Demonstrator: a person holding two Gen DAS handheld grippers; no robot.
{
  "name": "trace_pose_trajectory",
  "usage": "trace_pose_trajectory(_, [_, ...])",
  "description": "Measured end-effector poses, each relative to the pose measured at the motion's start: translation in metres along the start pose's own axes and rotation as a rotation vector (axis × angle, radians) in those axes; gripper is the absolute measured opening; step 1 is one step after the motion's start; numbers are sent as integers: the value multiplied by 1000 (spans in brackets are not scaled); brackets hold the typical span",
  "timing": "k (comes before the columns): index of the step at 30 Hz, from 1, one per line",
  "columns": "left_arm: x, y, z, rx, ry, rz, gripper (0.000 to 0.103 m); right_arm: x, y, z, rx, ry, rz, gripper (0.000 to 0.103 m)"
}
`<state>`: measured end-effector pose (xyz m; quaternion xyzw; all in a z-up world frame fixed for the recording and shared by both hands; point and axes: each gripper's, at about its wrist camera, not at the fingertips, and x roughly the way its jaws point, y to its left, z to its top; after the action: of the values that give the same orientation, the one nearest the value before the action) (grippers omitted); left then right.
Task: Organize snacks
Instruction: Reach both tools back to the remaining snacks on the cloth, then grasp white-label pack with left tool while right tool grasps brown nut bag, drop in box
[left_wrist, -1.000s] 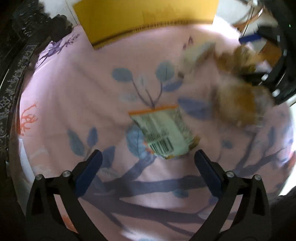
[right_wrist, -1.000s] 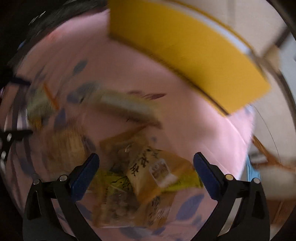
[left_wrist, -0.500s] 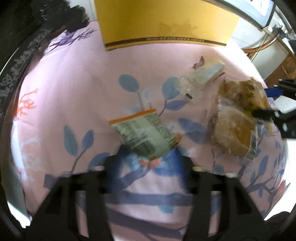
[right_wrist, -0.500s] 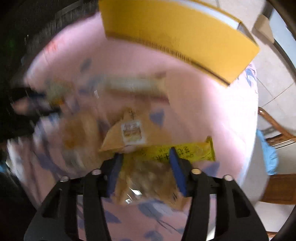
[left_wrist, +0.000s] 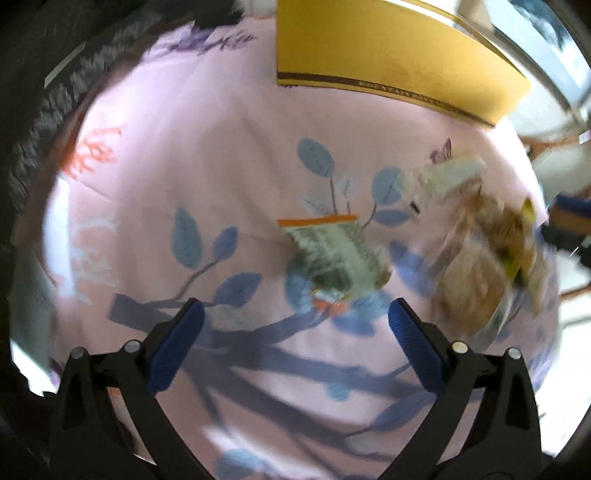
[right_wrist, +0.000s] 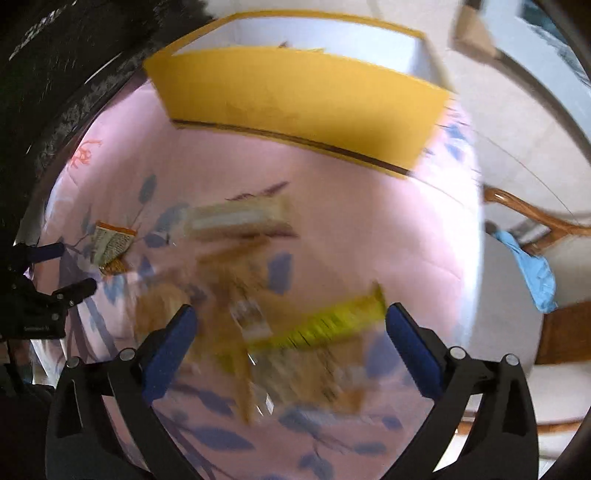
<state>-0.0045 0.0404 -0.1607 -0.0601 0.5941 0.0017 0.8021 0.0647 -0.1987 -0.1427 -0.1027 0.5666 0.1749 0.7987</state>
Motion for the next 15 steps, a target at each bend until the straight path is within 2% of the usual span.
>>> trace_pose_trajectory(2, [11,-3,5,-38,44,-13,101,27,19,14,-73,63,50,102])
trace_pose_trajectory(4, [24,-2,9,-82,76,-6,101,45,35,19,-102,121,29,102])
trace_pose_trajectory(6, [30,-9,8,-61,79,35,101,56,34,21,-96,122,74,100])
trace_pose_trajectory(7, [33,-14,7,-29,93,66,101,56,31,21,-75,107,85,94])
trace_pose_trajectory(8, [33,-18,6,-14,92,81,98,58,27,22,-37,102,81,66])
trace_pose_trajectory(9, [30,-19,5,-27,79,75,97,60,26,21,-25,119,74,64])
trace_pose_trajectory(10, [29,-20,5,-32,75,76,89,58,28,20,-29,104,49,64])
trace_pose_trajectory(11, [26,-21,7,-30,64,74,72,56,33,18,-47,97,18,63])
trace_pose_trajectory(12, [21,-21,9,-18,39,68,62,55,37,16,-58,89,7,61])
trace_pose_trajectory(13, [18,-22,9,-4,34,56,45,53,40,14,-63,78,-1,60])
trace_pose_trajectory(14, [17,-23,10,9,35,62,33,49,43,12,-62,60,-8,59])
trace_pose_trajectory(15, [16,-25,10,21,38,82,31,46,45,12,-56,46,-9,57])
